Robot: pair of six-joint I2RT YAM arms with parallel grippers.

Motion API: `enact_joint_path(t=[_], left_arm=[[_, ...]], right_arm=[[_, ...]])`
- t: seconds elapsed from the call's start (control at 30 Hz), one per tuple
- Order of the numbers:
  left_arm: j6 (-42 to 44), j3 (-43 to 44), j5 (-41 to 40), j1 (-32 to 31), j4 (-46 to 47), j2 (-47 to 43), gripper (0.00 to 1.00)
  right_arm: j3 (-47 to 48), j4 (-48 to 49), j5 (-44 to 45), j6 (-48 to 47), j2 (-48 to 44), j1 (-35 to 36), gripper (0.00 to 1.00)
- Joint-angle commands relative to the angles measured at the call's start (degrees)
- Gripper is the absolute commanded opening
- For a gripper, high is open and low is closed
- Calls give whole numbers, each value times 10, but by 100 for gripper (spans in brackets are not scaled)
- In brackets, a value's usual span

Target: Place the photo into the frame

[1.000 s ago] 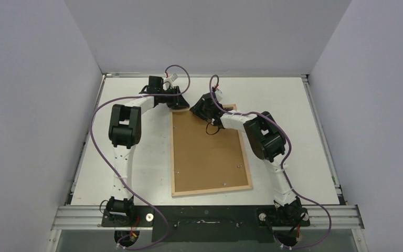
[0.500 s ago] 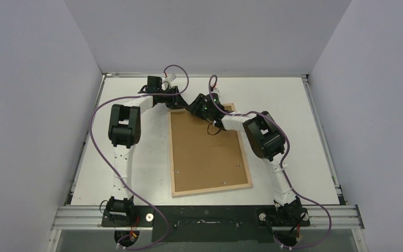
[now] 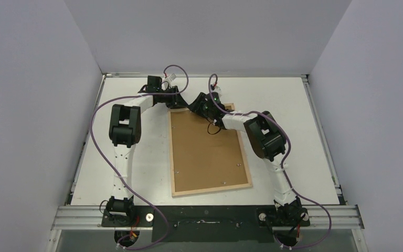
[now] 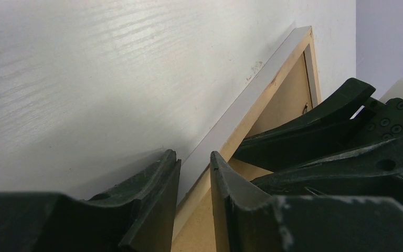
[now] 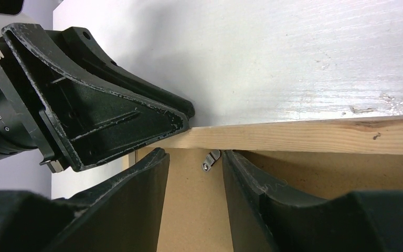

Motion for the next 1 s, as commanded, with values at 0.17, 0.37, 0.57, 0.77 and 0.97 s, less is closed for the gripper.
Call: enact_joint_path(t=[0.17, 0.37, 0.57, 0.77, 0.97], left_arm=[[-6, 17, 10, 6, -22, 15, 27], [1, 14, 22, 6, -24, 18, 27], [4, 14, 29, 5, -24, 21, 26], [4, 15, 27, 5, -26, 24, 25], [5, 14, 26, 5, -26, 25, 25]], right_arm=[[7, -82, 41, -16, -11, 14, 43], [35, -124, 52, -5, 3, 19, 34], [31, -118, 39, -1, -1, 22, 30], [12, -79, 22, 11, -6, 23, 22], [3, -61, 16, 17, -15, 23, 17]])
